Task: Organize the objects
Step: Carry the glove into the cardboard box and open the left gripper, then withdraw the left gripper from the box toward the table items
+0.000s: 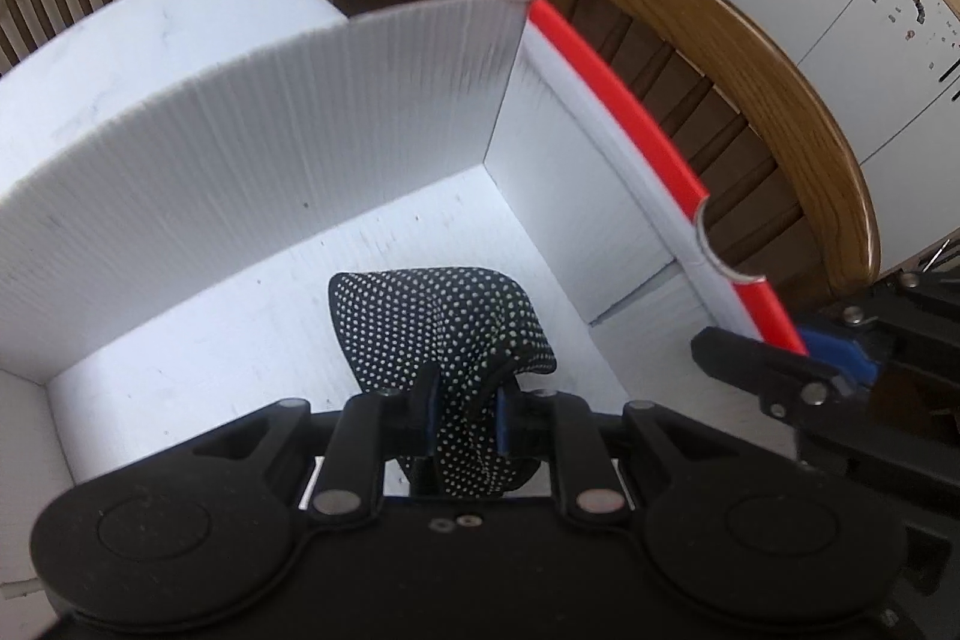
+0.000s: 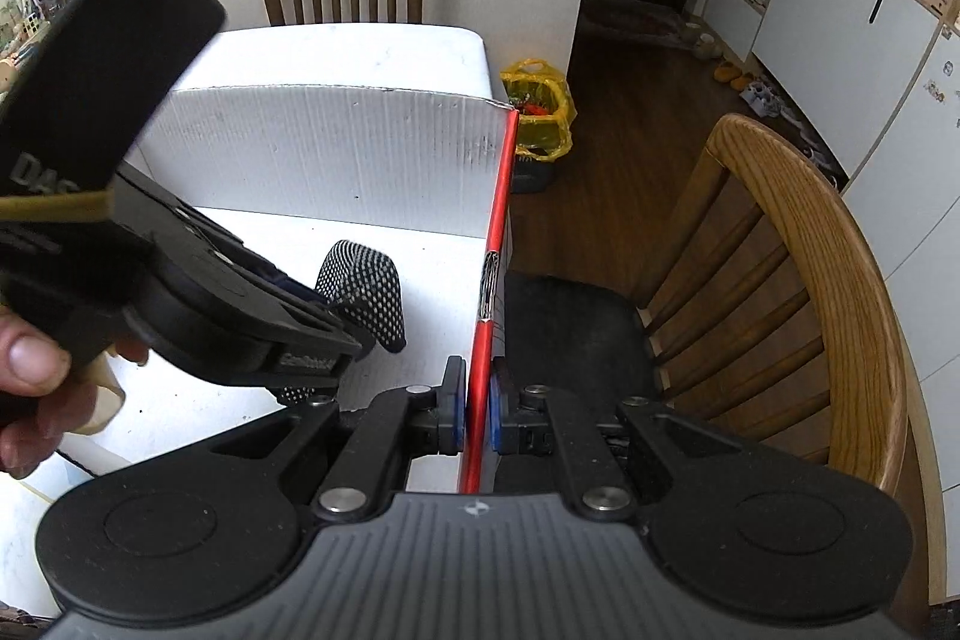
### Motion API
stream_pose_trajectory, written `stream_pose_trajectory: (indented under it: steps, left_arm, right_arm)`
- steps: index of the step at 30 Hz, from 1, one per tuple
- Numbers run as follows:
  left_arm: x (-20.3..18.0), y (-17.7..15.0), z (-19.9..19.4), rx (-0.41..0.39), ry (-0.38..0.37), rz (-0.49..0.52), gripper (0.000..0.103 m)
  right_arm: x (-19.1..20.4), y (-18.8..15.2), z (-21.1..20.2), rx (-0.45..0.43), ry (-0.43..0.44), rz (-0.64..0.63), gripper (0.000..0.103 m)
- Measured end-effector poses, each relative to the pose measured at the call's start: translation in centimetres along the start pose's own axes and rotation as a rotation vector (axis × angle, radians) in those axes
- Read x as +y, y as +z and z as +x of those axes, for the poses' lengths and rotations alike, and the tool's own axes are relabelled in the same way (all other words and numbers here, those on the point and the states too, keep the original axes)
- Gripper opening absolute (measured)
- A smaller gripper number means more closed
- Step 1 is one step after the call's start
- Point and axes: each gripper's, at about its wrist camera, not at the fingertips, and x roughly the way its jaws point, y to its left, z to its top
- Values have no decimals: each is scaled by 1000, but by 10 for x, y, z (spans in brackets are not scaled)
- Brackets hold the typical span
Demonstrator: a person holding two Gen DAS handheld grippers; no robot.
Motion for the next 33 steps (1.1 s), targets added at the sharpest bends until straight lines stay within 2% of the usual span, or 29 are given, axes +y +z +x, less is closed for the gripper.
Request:
stream_pose_trajectory:
  steps: [12, 17, 19, 23, 26, 28, 32, 33]
  left_arm:
    - [2, 3, 3, 5, -19, -13, 27]
    - [5, -2, -7, -20, -25, -28, 41]
    - [7, -4, -13, -39, -20, -36, 47]
    - [14, -9, -34, -87, 3, -60, 48]
    - [22, -17, -61, -149, 51, -70, 53]
    - [28, -22, -79, -199, 105, -80, 63]
    - [54, -33, -112, -268, 147, -140, 72]
    - [60, -34, -120, -283, 157, -159, 78]
  right_arm:
    - [0, 0, 1, 7, -5, 7, 7]
    - [-1, 1, 3, 13, -6, 15, 7]
    - [-1, 1, 3, 13, -7, 14, 7]
    - [0, 2, 4, 15, -11, 10, 7]
    - [1, 2, 4, 18, -14, 8, 7]
    - [2, 3, 4, 20, -16, 8, 7]
    - [2, 4, 5, 26, -19, 7, 7]
    - [2, 4, 5, 26, -19, 6, 7]
